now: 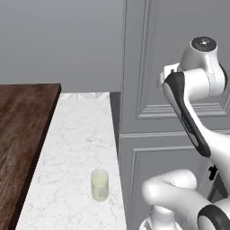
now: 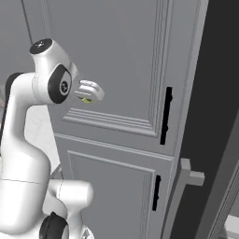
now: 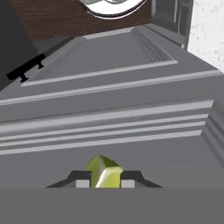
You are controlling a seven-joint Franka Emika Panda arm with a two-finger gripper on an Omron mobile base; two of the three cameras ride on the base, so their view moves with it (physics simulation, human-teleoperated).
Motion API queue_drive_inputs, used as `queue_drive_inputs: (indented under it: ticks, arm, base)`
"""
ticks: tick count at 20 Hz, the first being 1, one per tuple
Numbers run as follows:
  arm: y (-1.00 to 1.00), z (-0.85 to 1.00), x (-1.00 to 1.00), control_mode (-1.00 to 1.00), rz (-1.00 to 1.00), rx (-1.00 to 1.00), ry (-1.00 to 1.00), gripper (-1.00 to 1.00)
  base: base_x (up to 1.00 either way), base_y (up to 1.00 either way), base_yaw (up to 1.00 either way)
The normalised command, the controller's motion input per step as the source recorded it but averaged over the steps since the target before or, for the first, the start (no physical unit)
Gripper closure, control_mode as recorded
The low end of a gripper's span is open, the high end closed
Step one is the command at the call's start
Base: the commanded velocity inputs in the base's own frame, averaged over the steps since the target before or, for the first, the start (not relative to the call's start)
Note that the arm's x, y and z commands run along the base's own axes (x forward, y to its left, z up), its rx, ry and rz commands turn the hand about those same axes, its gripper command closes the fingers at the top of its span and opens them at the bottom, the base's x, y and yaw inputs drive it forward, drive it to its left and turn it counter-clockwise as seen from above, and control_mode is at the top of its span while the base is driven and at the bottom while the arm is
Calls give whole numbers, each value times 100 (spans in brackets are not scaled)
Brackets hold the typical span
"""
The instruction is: Grab a lemon wedge from the fridge and one ice cube from the ice bowl, and put them in the glass of lemonade.
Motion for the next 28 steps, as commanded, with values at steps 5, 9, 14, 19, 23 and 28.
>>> queue_drive_inputs:
  ticks: [5,9,14,19,23,28]
  arm:
    - [61,-49,-21,-100,0,-19,0,100]
    - [77,-65,-47,-100,0,-24,0,100]
    - [77,-39,-58,-100,0,-16,7,100]
    - [69,-14,-52,-100,0,-8,16,100]
    - [43,-1,-7,-100,12,-1,23,100]
    - [42,-19,0,-100,29,0,28,100]
  base:
    - [-4,14,0]
    - [0,0,0]
    - [0,0,0]
    - [0,0,0]
    - [0,0,0]
    - [0,0,0]
